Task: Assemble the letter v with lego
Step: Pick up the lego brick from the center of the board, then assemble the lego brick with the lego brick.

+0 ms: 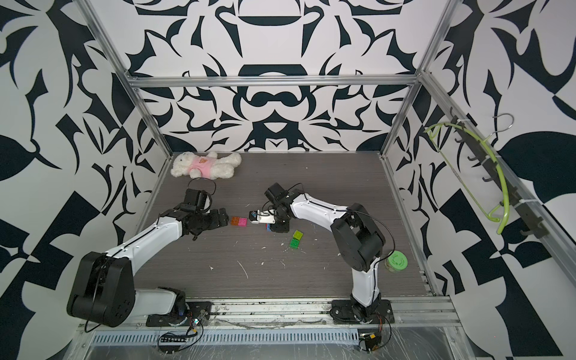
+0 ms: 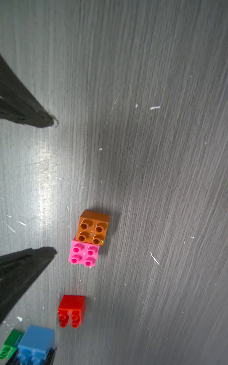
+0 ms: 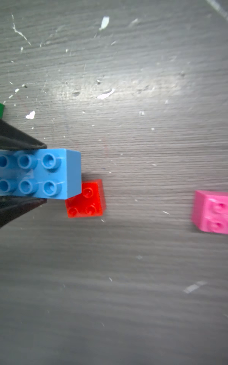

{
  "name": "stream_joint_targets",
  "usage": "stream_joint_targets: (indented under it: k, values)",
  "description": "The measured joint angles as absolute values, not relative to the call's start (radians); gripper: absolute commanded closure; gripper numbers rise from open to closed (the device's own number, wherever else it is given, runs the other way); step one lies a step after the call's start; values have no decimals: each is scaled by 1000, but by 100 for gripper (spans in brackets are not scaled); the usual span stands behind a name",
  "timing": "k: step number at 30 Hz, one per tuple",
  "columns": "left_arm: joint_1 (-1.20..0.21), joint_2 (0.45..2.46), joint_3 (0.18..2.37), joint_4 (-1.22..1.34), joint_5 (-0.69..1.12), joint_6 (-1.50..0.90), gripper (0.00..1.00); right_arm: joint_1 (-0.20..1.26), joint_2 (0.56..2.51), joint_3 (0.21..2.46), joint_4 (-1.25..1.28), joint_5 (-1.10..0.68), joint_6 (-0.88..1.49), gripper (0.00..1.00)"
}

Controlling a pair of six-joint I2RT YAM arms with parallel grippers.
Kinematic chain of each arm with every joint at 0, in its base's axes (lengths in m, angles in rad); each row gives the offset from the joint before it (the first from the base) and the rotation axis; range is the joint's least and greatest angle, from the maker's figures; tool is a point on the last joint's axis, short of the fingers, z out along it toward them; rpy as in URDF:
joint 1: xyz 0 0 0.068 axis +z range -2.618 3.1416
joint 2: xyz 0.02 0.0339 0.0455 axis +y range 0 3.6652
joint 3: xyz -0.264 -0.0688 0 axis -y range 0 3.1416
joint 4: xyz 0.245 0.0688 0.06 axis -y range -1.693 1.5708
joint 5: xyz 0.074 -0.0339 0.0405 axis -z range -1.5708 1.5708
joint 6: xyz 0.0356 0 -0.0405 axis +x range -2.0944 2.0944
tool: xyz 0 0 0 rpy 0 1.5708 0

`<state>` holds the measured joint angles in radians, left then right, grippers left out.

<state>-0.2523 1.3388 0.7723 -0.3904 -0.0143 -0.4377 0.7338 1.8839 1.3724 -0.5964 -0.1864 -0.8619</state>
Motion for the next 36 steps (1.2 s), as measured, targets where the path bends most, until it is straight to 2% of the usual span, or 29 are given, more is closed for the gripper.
stream_joint_targets:
  k: [13, 36]
  values:
    - [-207, 1220, 757, -398, -11, -441, 1, 735, 2042, 1542, -685, -207, -1023, 98]
    - [-203, 1222, 743, -409, -12, -440, 1, 726, 2102, 1649, -758, -191, -1069, 99]
